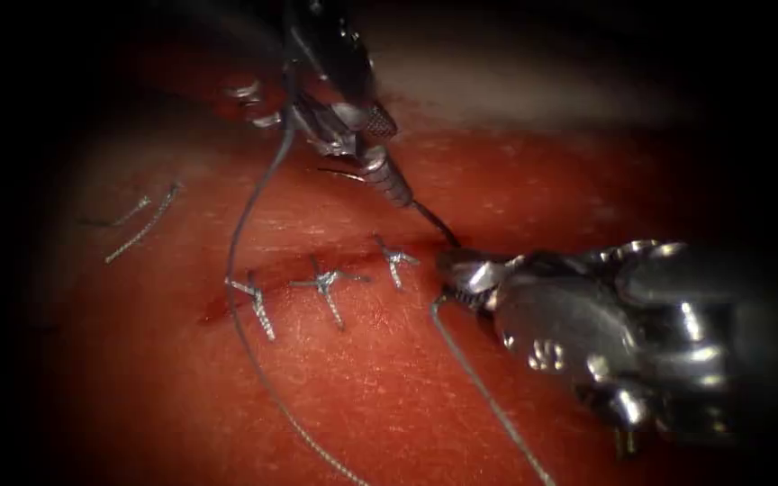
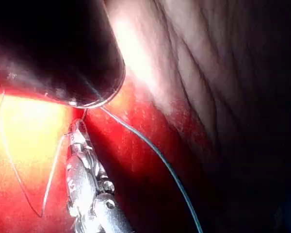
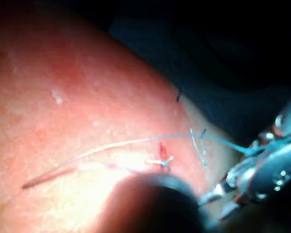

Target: Wound Closure

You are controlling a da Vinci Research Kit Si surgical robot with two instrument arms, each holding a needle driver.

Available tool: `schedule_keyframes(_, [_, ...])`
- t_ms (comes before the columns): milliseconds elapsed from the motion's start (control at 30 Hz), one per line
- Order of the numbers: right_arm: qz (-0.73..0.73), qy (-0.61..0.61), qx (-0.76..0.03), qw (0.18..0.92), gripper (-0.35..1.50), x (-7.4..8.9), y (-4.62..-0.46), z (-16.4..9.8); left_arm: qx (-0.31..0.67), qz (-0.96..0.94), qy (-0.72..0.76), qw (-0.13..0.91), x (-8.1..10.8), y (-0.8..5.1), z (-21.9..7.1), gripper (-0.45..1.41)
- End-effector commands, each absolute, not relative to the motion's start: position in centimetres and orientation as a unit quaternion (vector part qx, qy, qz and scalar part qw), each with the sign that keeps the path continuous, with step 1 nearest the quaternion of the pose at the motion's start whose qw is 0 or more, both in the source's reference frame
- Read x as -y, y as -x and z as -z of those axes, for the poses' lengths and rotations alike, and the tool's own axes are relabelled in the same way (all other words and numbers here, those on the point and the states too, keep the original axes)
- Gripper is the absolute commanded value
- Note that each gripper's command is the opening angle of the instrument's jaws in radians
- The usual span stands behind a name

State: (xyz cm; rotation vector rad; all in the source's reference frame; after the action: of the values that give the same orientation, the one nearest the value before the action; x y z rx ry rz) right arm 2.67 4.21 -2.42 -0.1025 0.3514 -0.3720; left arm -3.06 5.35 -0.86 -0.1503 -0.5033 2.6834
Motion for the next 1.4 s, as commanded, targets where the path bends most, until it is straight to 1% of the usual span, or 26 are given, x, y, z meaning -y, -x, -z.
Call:
schedule_keyframes(33, [0.187,0.051,-0.175,0.965,-0.35,-4.17,-2.75,2.38,0.183,-0.962,0.048,0.198,-5.34,3.12,0.79,0.75])
schedule_keyframes(333, [0.193,0.055,-0.175,0.964,-0.35,-4.13,-2.80,2.41,0.183,-0.974,-0.004,0.133,-5.30,3.10,0.69,0.74])
schedule_keyframes(767, [0.207,0.064,-0.178,0.960,-0.35,-4.06,-2.84,2.45,0.191,-0.973,-0.014,0.128,-5.20,3.14,0.44,0.69])
schedule_keyframes(867, [0.208,0.068,-0.178,0.959,-0.35,-4.05,-2.85,2.47,0.195,-0.972,-0.014,0.127,-5.22,3.13,0.43,0.63])
schedule_keyframes(900, [0.208,0.068,-0.177,0.959,-0.35,-4.05,-2.85,2.47,0.198,-0.972,-0.013,0.124,-5.22,3.12,0.42,0.60])
schedule_keyframes(933, [0.208,0.068,-0.179,0.959,-0.35,-4.04,-2.85,2.48,0.204,-0.971,-0.012,0.123,-5.23,3.11,0.42,0.47])
schedule_keyframes(1000, [0.208,0.068,-0.179,0.959,-0.35,-4.04,-2.85,2.48,0.214,-0.969,-0.009,0.120,-5.24,3.10,0.42,0.32])
schedule_keyframes(1100, [0.207,0.068,-0.179,0.959,-0.35,-4.03,-2.86,2.49,0.226,-0.970,0.001,0.091,-5.22,3.09,0.44,0.11])
schedule_keyframes(1333, [0.205,0.070,-0.182,0.959,-0.35,-4.02,-2.87,2.49,0.264,-0.960,0.011,0.090,-5.18,3.07,0.45,-0.35])
schedule_keyframes(1367, [0.205,0.070,-0.182,0.959,-0.35,-4.02,-2.87,2.49,0.264,-0.960,0.011,0.093,-5.18,3.07,0.45,-0.35])
schedule_keyframes(1400, [0.205,0.069,-0.182,0.959,-0.35,-4.02,-2.87,2.49,0.265,-0.957,0.006,0.119,-5.18,3.07,0.45,-0.35])
